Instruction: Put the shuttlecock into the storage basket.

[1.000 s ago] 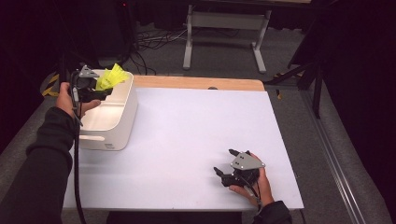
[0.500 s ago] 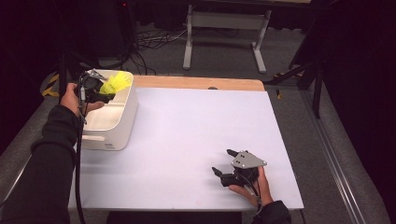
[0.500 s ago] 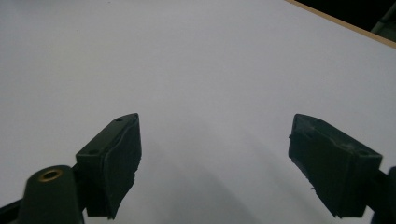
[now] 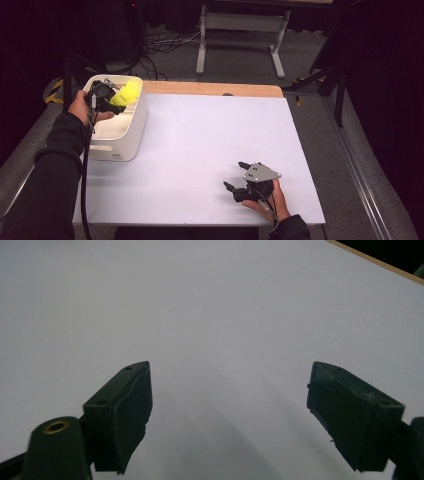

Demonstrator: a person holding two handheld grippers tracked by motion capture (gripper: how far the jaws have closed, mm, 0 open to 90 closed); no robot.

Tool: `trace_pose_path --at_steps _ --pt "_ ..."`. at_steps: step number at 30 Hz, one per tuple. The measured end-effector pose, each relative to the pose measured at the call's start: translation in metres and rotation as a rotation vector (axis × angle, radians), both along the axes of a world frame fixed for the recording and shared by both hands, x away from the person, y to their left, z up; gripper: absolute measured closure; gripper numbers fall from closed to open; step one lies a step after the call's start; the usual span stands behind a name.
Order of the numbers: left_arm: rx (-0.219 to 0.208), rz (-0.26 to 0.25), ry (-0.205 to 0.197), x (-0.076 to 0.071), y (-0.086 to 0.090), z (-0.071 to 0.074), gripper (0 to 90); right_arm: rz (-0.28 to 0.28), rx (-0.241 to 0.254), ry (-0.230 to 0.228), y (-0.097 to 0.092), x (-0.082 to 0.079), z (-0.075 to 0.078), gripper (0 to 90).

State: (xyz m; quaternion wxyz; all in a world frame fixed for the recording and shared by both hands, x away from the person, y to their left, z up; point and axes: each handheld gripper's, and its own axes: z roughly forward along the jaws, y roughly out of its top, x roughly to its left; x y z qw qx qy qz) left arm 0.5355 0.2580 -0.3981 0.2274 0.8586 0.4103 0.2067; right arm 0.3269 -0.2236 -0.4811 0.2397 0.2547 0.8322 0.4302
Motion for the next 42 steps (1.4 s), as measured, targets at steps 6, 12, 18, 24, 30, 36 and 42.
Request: trace_pose_path --at_steps 6,12,18,24,30,36,42 --pt "0.002 -0.01 -0.007 0.0 -0.001 0.0 51.2 0.001 -0.008 0.003 0.001 0.0 0.0 18.7" --pt "0.027 -0.02 0.044 0.001 -0.005 -0.004 45.6 -0.006 -0.024 0.004 0.001 0.0 -0.001 18.0" --pt "0.034 -0.03 0.056 0.001 -0.008 -0.005 26.7 -0.032 -0.02 0.002 0.0 0.0 -0.001 16.7" --pt "0.046 -0.057 0.013 -0.002 -0.01 0.001 20.1 -0.032 -0.024 -0.002 -0.001 0.0 0.0 16.7" --pt "0.062 -0.059 -0.115 -0.01 -0.011 0.012 16.7 -0.034 -0.033 -0.005 -0.001 0.0 0.0 16.7" --pt "0.035 -0.112 -0.165 -0.019 -0.02 0.021 17.7 -0.036 -0.031 -0.012 -0.003 -0.001 0.001 16.7" --pt "0.039 -0.108 -0.214 -0.031 -0.028 0.031 18.3 -0.048 -0.004 -0.09 -0.005 -0.008 0.008 18.3"
